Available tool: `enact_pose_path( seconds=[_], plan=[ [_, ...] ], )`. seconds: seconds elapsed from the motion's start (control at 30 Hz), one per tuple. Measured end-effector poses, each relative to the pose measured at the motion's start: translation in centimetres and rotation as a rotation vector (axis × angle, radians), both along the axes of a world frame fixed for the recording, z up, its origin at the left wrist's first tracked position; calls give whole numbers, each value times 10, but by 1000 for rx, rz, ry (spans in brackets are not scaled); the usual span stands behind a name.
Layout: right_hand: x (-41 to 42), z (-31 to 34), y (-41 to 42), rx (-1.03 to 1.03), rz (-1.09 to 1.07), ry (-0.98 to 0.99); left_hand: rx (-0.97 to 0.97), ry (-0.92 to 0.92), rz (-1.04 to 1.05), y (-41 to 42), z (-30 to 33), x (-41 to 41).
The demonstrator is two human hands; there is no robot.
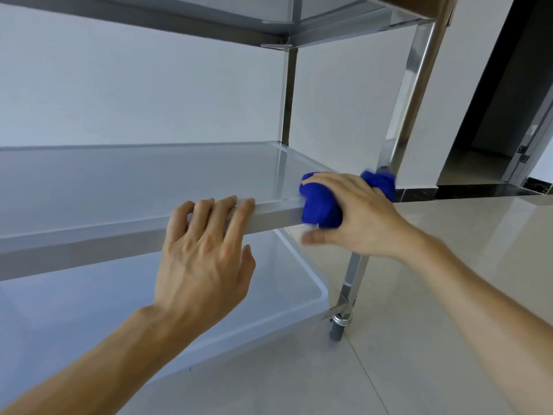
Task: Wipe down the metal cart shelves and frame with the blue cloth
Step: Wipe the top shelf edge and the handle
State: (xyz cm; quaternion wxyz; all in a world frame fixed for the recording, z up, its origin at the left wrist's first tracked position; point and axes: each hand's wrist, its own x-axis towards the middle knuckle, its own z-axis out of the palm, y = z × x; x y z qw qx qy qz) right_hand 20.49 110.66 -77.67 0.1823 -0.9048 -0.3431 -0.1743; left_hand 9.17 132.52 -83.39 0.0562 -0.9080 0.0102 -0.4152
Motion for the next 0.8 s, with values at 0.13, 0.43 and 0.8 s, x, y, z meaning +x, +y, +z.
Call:
enact_pose_path(
  seconds=[0.13, 0.43, 0.8],
  plan=[
    [8, 0, -8, -100, 54, 37, -12, 41, -15, -1, 4, -3],
    [11, -1, 0, -35, 85, -13, -186, 0, -121, -3, 11, -4],
    [-15, -3, 57, -23, 285, 11, -379, 17, -293, -10, 42, -9]
  ],
)
